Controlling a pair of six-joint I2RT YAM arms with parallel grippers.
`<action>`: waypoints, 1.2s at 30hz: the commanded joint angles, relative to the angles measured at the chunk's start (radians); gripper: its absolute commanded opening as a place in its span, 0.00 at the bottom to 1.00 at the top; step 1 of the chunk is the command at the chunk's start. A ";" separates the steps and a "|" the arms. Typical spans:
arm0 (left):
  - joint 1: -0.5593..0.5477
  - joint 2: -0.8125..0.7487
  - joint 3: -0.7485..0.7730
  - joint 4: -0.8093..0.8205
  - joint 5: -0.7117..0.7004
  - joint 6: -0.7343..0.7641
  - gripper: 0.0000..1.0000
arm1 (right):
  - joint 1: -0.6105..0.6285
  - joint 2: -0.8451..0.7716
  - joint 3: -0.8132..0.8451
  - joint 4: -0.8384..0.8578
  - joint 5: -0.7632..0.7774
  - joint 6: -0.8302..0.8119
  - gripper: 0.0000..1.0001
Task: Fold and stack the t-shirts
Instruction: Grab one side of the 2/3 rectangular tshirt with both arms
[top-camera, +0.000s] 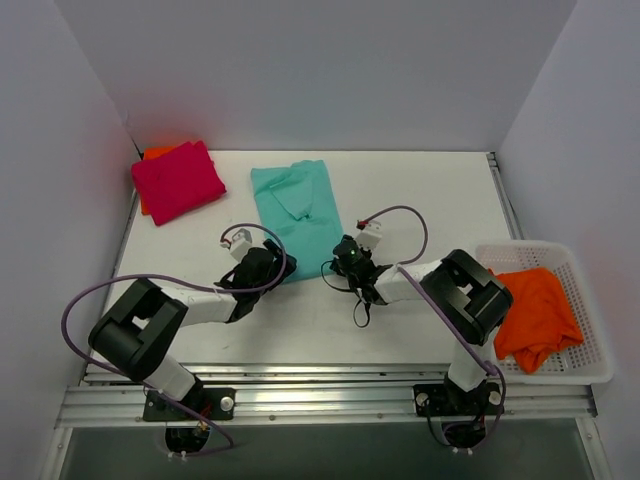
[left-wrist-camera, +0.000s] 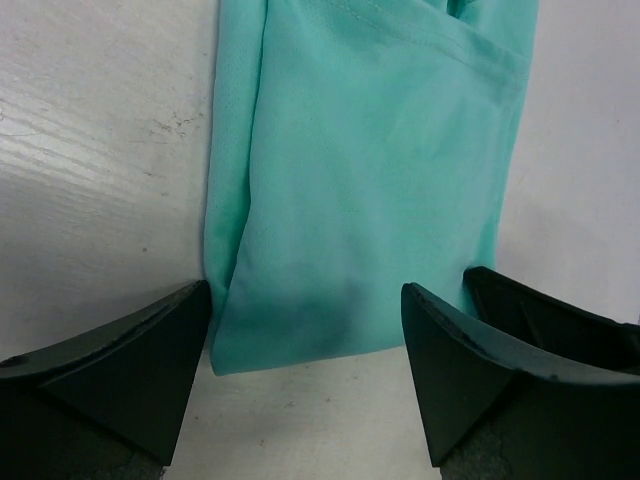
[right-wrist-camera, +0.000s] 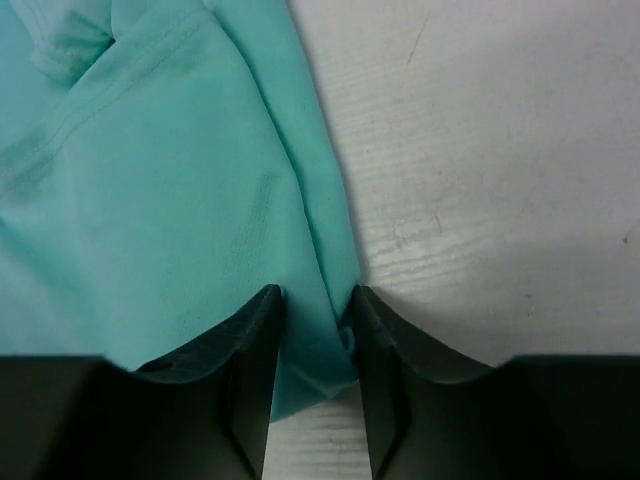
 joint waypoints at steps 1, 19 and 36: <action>-0.003 0.038 0.005 -0.018 0.012 -0.001 0.86 | -0.011 0.050 0.008 -0.049 -0.046 0.007 0.30; -0.033 0.034 0.004 -0.044 0.015 -0.001 0.03 | -0.028 0.050 -0.009 -0.047 -0.054 0.010 0.00; -0.161 -0.420 -0.050 -0.489 0.010 0.034 0.02 | 0.227 -0.477 -0.199 -0.516 0.161 0.249 0.00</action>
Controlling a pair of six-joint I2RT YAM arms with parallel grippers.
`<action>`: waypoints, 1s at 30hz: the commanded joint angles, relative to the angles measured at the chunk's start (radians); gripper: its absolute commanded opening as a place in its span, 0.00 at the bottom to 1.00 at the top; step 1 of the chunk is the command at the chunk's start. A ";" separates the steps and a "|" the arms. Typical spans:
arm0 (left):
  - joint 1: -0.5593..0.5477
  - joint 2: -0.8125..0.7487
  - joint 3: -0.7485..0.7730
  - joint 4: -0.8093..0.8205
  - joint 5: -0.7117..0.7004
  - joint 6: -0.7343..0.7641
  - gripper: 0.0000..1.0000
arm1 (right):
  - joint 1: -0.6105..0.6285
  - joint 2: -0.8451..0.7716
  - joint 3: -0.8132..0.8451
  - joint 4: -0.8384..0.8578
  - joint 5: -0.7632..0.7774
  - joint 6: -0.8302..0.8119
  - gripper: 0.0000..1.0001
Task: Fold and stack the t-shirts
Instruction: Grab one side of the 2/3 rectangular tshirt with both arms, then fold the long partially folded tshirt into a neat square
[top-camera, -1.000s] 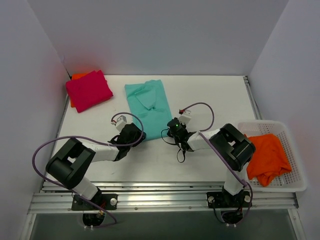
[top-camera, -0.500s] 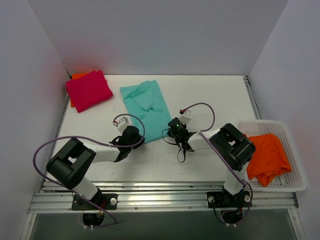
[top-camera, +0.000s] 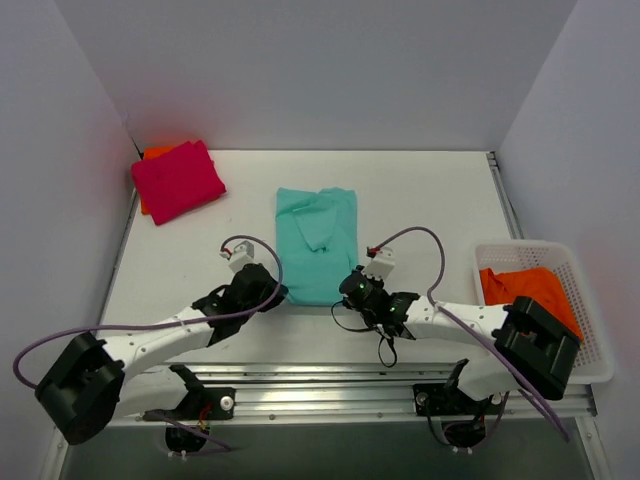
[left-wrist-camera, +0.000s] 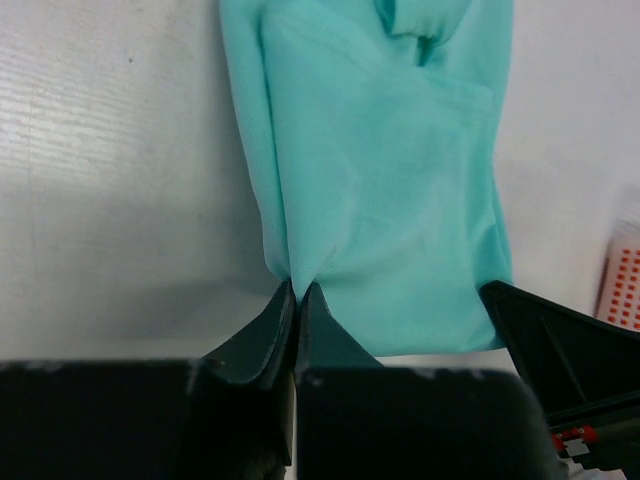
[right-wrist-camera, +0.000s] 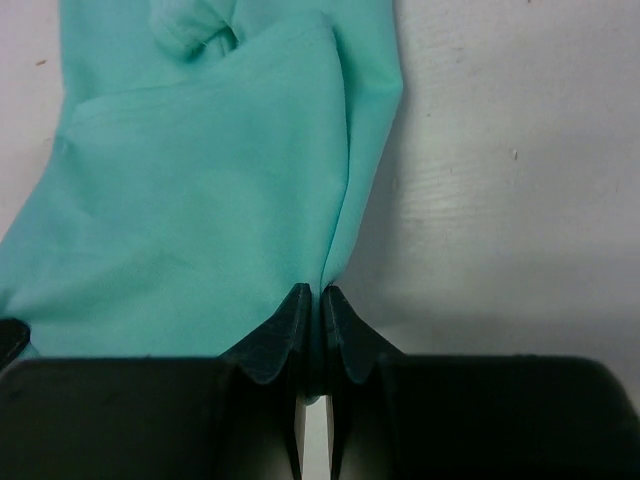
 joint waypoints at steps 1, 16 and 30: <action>-0.028 -0.145 0.010 -0.183 -0.014 0.009 0.02 | 0.059 -0.147 -0.019 -0.217 0.114 0.109 0.00; 0.030 -0.212 0.259 -0.370 -0.054 0.118 0.02 | 0.061 -0.202 0.251 -0.415 0.267 -0.011 0.00; 0.385 0.325 0.533 -0.150 0.189 0.235 0.09 | -0.276 0.268 0.595 -0.238 0.112 -0.153 0.00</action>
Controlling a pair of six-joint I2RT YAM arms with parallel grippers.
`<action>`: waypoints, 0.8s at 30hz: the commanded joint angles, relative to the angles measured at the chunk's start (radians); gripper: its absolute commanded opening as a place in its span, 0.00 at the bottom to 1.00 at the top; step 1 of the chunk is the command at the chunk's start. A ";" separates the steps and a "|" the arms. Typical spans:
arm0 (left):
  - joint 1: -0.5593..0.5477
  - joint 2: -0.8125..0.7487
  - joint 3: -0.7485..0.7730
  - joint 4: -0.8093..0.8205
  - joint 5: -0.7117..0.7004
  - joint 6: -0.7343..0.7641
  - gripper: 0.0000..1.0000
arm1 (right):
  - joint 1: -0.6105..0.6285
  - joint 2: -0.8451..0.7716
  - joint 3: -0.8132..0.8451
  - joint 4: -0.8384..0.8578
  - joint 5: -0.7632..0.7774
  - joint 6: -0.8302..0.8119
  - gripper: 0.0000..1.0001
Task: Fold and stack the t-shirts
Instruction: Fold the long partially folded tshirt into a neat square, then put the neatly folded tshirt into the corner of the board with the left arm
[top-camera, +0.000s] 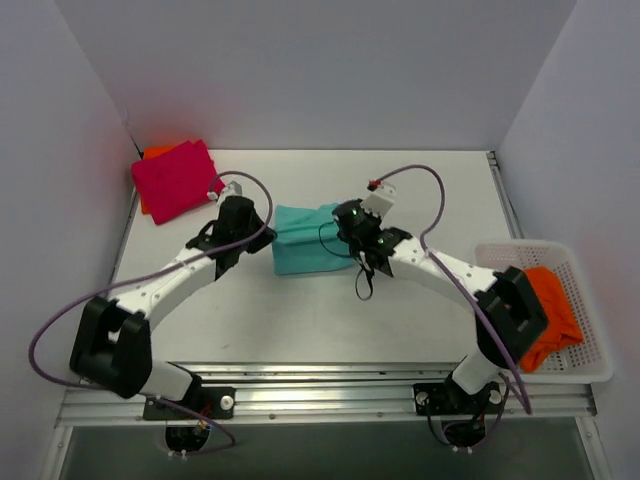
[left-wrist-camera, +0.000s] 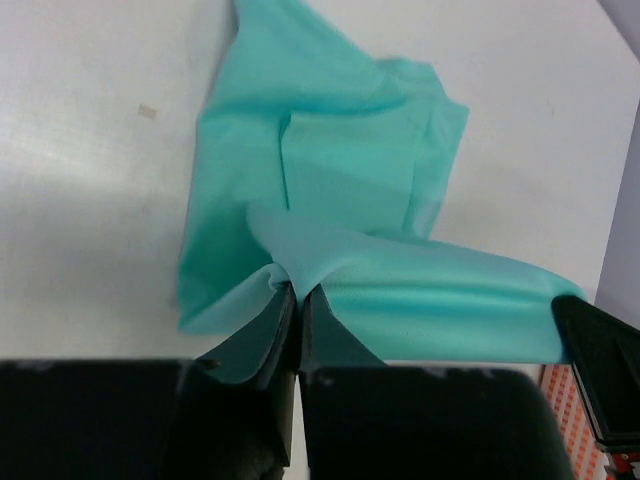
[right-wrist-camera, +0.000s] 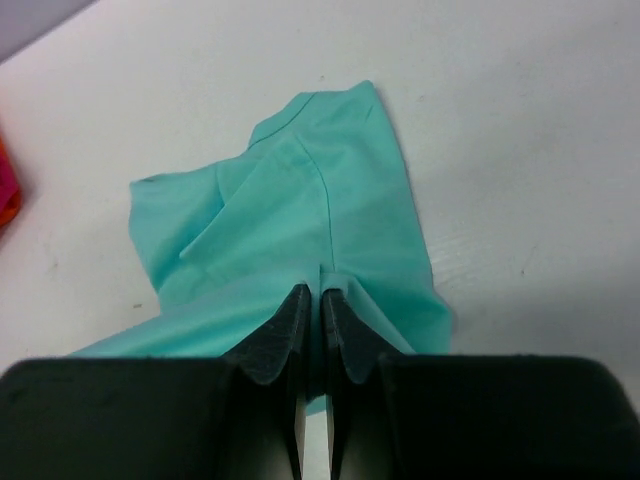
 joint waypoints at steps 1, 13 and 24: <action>0.145 0.267 0.265 0.118 0.081 0.114 0.11 | -0.155 0.239 0.318 -0.008 0.011 -0.089 0.00; 0.273 0.958 1.342 -0.320 0.192 0.297 0.94 | -0.309 0.625 0.782 -0.041 -0.033 -0.186 1.00; 0.244 0.440 0.479 0.030 0.135 0.257 0.94 | -0.311 0.366 0.352 0.150 -0.043 -0.152 1.00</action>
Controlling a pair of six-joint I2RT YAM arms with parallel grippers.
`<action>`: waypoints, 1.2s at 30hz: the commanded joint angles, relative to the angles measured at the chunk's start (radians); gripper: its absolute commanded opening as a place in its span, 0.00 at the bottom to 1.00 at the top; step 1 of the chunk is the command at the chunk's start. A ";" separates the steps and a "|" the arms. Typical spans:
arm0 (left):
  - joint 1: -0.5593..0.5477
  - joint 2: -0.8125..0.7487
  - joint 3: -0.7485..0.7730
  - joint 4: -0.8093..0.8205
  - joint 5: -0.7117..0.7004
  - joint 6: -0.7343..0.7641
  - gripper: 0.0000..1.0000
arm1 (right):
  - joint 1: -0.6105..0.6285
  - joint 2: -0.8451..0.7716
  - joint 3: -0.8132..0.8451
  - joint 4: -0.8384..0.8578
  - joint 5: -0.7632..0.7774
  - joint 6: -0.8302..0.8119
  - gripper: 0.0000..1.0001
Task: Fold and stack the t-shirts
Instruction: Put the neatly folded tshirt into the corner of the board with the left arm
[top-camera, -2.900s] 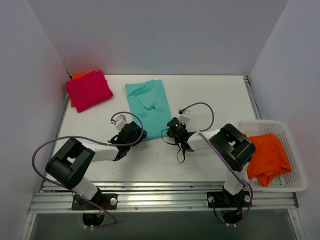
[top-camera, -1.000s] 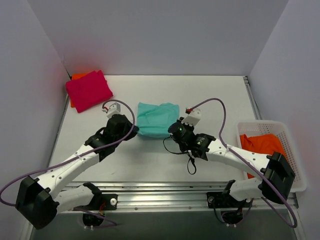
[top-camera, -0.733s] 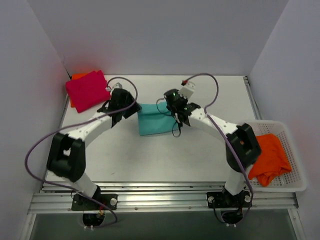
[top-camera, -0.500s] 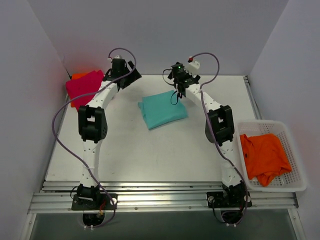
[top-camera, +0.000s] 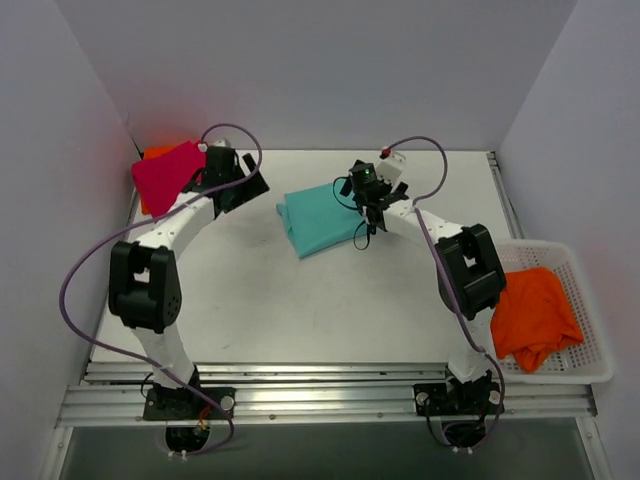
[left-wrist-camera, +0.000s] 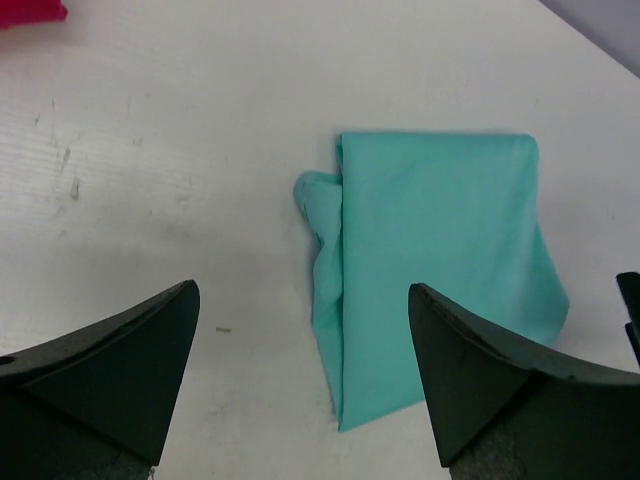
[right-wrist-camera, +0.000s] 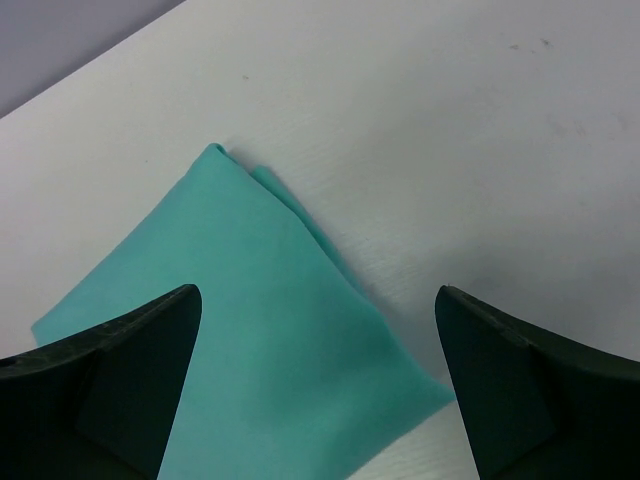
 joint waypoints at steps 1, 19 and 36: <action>-0.013 -0.088 -0.241 0.271 0.009 -0.020 0.94 | -0.018 -0.129 -0.094 0.078 0.046 0.013 1.00; -0.051 0.242 -0.301 0.660 0.164 -0.111 0.94 | -0.061 -0.408 -0.409 0.164 0.074 0.002 1.00; -0.137 0.450 0.104 0.343 0.124 -0.077 0.02 | -0.165 -0.418 -0.527 0.274 -0.041 0.005 1.00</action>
